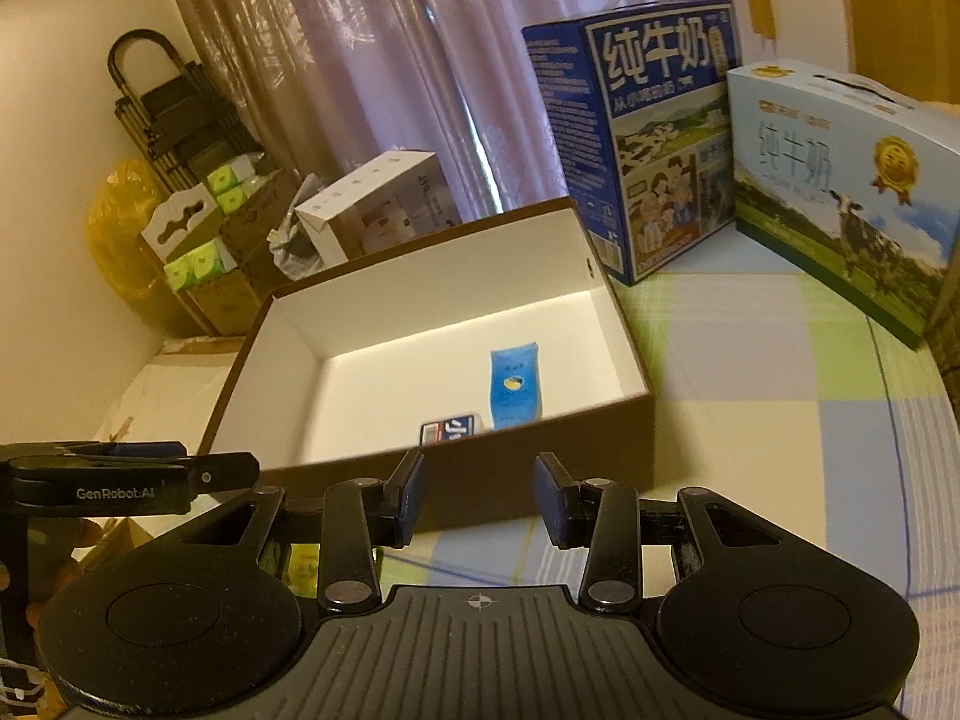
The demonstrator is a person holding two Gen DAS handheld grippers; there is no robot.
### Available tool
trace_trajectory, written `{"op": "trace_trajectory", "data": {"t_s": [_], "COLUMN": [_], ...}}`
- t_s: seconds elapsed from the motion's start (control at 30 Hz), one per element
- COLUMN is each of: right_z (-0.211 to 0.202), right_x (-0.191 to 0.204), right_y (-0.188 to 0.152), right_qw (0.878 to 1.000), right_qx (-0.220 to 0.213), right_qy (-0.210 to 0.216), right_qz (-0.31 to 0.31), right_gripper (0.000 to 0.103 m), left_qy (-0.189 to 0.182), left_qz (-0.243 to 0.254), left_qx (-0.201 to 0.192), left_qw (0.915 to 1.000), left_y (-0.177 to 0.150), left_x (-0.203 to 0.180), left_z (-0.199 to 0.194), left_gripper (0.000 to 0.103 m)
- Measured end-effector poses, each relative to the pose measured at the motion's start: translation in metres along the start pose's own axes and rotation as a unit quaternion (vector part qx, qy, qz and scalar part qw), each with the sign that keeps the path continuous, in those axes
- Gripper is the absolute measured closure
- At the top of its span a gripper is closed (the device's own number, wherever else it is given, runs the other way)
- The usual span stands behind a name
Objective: Organize objects
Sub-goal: 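Move both tools back toward the remaining items on the table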
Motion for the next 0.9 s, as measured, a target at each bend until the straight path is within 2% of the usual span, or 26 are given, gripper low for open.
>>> {"op": "trace_trajectory", "data": {"t_s": [0.2,0.5,0.9], "right_z": [-0.028,-0.062,-0.087], "right_x": [-0.008,-0.03,-0.041], "right_y": [-0.022,-0.062,-0.113], "right_qw": [1.0,0.997,0.993], "right_qx": [0.001,0.016,0.051], "right_qy": [-0.017,-0.052,-0.081], "right_qz": [0.018,0.05,0.071], "right_gripper": [0.066,0.066,0.066], "left_qy": [-0.004,0.005,0.005], "left_qz": [0.017,0.013,0.017], "left_qx": [0.007,0.034,0.064], "left_qw": [0.9998,0.9993,0.9978], "left_y": [-0.024,-0.058,-0.09], "left_x": [0.004,0.027,0.035], "left_z": [-0.014,-0.018,-0.021], "left_gripper": [0.018,0.018,0.018]}}
Point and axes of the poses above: each gripper's, at about its wrist camera, not at the fingertips, and z roughly the way its jaws point, x to its left, y to its top, the point moved 6 cm from there along z, roughly the way its jaws point, and after that the axes turned 13 degrees about -z, right-handed, at the moved point
